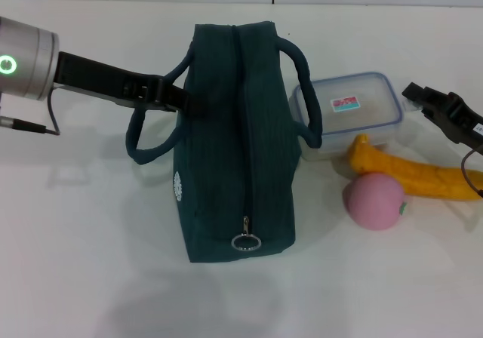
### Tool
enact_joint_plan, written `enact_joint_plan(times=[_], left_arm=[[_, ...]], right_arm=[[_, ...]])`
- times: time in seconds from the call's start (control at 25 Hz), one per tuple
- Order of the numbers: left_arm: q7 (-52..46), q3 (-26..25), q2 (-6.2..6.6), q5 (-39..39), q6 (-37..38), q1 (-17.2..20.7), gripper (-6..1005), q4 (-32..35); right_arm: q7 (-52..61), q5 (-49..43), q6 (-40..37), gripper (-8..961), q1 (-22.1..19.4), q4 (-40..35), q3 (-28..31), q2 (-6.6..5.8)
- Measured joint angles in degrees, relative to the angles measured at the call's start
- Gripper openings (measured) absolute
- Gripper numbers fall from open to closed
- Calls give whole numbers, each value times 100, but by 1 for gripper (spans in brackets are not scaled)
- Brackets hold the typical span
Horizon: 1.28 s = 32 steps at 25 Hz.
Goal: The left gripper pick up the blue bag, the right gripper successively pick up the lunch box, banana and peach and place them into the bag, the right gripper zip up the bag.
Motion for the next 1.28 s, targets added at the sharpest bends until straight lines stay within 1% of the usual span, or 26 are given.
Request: enact_joint_plan(times=[0.08,0.28,0.56,0.72,1.08,1.28], left_arm=[[-4,1,-9,0,3,-1,42,0],[0,2,-22,0,9,-1,42,0],[30,2,-28,-1,10,-28,42,0],[48,2,-34,-4,10,-47,42,0],[110,2,-60,-10,8,-75,42,0],[167,2,-82,-9,3,-93,42,0]], right_arm=[[114,1,0,228,0,0,-16,0],[381,1,0,77,3,0,-21,0],[1001,1,-11,64,6,0,2,-8],[1376,45,-196,56,-13,-6,2,-9],[1685,941,-661,50,-321,-6,2,-18],[1862,1056,-748,34,-357,-13,2,-19]])
